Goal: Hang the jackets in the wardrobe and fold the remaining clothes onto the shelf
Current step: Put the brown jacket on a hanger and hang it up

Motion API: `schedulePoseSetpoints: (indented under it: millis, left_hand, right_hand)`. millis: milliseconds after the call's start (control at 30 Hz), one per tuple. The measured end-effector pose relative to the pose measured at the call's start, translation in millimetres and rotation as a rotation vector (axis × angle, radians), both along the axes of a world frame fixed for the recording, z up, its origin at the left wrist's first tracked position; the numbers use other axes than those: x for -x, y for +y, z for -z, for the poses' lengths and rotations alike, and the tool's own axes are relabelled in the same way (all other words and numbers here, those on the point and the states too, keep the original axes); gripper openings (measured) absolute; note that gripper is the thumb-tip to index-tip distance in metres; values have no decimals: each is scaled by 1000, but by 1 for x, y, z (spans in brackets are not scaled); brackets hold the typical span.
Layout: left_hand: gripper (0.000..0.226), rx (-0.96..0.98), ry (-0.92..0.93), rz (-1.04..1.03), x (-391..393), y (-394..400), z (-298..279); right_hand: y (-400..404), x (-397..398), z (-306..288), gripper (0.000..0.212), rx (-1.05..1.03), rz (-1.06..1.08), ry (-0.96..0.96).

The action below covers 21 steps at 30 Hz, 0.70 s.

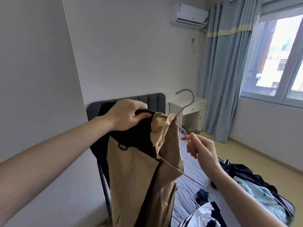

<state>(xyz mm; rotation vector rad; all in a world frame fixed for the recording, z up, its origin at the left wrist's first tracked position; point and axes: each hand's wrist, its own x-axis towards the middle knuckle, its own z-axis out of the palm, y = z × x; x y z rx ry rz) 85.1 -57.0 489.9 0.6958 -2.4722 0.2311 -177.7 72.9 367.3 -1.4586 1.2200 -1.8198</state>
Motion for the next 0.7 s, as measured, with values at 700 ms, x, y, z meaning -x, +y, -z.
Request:
schedulePoseSetpoints:
  millis: [700]
  left_hand:
    - [38, 18, 98, -118, -71, -13, -10]
  right_hand:
    - [-54, -25, 103, 17, -601, -135, 510]
